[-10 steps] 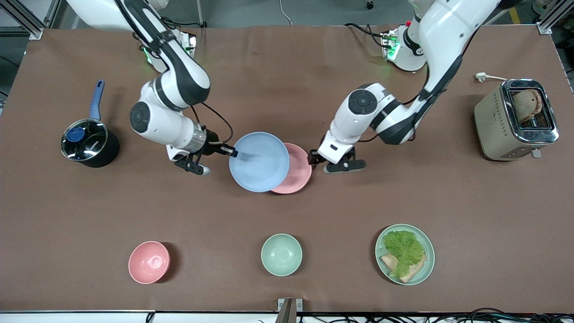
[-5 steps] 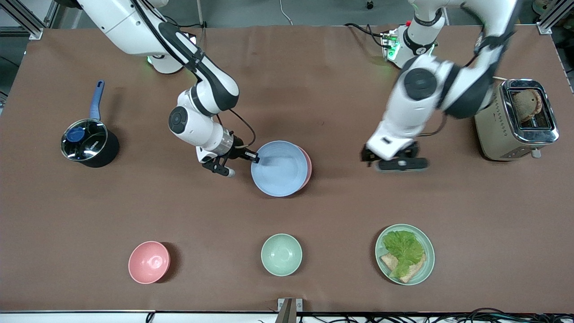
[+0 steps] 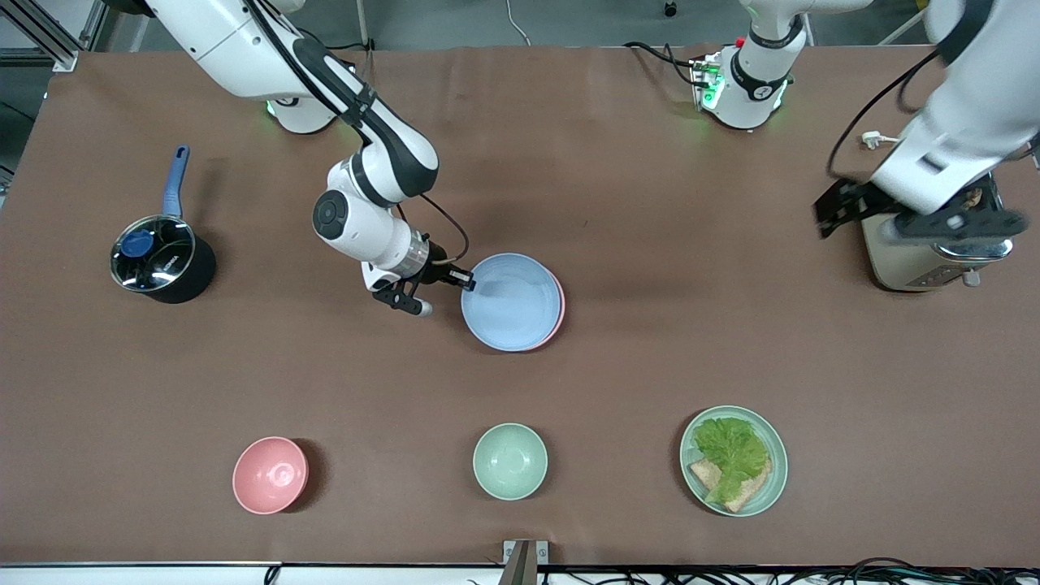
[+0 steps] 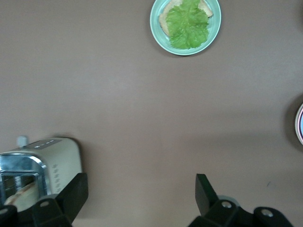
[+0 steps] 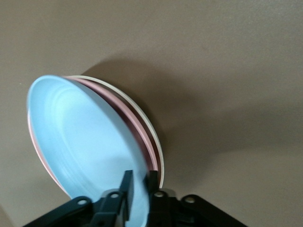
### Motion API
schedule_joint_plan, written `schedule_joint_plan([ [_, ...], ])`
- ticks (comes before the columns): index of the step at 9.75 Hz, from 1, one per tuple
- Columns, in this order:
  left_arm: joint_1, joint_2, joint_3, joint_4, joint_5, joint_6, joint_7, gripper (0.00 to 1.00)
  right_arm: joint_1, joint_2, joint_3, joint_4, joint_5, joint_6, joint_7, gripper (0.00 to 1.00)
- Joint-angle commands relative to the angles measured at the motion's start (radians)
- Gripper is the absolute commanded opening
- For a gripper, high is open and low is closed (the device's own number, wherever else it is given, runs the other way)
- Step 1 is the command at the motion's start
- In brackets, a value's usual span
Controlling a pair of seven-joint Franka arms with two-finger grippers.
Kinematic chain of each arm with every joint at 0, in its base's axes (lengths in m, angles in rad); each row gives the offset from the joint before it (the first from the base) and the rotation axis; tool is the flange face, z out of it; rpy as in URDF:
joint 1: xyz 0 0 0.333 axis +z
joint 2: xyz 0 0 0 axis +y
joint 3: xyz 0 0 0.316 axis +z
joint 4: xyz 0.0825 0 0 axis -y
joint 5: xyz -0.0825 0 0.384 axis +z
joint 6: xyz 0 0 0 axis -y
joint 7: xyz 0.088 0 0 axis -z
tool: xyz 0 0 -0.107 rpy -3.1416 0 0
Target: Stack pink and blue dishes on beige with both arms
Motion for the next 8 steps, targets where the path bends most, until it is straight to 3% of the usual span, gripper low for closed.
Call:
schedule_joint_plan([
  [1,0.012,-0.063,0.035,-0.020,-0.017,-0.064,0.091,1.00,-0.014,-0.056,0.004,-0.025,0.005,-0.010,0.010,1.00],
  [3,0.012,-0.081,0.051,0.024,-0.021,-0.128,0.113,1.00,-0.051,-0.186,-0.002,-0.025,0.002,-0.132,0.012,1.00],
  [4,0.014,-0.047,0.051,0.099,-0.046,-0.183,0.103,1.00,-0.100,-0.276,-0.005,-0.024,-0.018,-0.249,0.012,1.00],
  [6,0.015,0.026,0.051,0.242,-0.055,-0.284,0.101,1.00,-0.184,-0.422,-0.030,-0.009,-0.254,-0.450,0.018,1.00],
  [7,0.015,0.035,0.051,0.249,-0.061,-0.291,0.099,1.00,-0.180,-0.476,-0.119,0.052,-0.349,-0.546,0.011,1.00],
  [8,0.015,0.067,0.051,0.288,-0.063,-0.291,0.098,1.00,-0.177,-0.496,-0.196,0.149,-0.380,-0.680,-0.012,1.00],
])
